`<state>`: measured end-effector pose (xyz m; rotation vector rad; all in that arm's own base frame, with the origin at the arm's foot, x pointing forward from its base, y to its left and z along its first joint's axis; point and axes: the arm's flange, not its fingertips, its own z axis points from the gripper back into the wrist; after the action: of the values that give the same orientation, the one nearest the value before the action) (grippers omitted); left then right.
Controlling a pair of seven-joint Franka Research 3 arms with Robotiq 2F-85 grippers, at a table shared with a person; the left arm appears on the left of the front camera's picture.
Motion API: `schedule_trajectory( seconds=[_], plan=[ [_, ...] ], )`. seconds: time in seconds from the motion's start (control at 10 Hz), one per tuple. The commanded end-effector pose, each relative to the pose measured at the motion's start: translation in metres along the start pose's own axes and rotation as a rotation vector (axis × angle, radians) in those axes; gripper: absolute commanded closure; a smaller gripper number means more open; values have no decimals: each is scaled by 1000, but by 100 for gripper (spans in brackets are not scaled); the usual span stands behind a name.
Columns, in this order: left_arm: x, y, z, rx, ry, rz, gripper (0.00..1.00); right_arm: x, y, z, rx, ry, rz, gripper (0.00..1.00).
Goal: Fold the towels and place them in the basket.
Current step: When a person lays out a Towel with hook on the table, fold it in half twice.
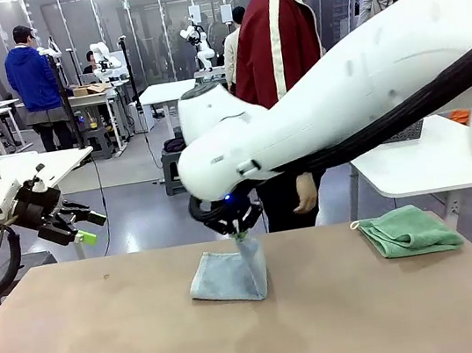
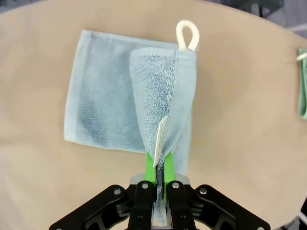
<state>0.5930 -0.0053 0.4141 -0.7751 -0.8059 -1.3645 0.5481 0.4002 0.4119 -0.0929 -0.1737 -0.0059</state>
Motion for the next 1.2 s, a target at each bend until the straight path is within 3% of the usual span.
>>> schedule_trajectory(
  seconds=[0.0,0.3,0.8,1.0,1.1],
  plan=[
    [1,-1,1,6,2,-2,0,9,26,-9,-42,49,-122,100],
    [1,-1,1,6,2,-2,0,12,52,-34,-9,123,-235,100],
    [1,-1,1,6,2,-2,0,20,62,-40,51,-16,-306,100],
    [1,-1,1,6,2,-2,0,22,61,-45,57,-28,-306,100],
    [1,-1,1,6,2,-2,0,22,62,-47,95,-8,-308,84]
  ],
)
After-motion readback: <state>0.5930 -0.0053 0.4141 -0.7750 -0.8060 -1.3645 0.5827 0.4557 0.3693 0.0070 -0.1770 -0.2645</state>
